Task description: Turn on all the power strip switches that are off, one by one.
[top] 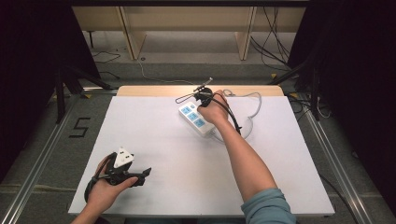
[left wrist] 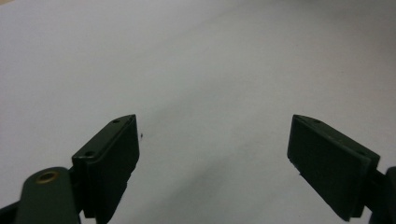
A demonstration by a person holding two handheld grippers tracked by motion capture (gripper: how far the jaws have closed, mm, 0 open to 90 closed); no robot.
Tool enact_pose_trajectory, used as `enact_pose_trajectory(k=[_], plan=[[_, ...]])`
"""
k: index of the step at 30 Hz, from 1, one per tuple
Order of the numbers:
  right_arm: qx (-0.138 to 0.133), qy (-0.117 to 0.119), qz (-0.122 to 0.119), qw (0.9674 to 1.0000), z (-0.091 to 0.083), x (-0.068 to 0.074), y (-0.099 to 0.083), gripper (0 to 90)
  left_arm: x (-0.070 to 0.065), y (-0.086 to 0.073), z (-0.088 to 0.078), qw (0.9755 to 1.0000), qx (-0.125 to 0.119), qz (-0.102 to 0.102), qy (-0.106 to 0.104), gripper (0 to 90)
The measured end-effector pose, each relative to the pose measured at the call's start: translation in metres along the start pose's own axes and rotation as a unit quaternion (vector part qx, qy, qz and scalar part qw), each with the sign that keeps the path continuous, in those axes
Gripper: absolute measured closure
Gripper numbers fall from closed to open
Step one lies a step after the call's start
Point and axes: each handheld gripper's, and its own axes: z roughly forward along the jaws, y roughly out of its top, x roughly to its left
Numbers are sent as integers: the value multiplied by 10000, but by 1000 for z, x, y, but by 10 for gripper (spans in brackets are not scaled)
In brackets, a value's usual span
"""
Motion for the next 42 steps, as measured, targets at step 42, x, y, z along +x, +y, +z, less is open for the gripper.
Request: enact_pose_trajectory(k=[42], plan=[[5, -21, 53, 10000, 10, -1, 20, 900, 1, 0, 0, 10000, 12, 6, -10, 164]])
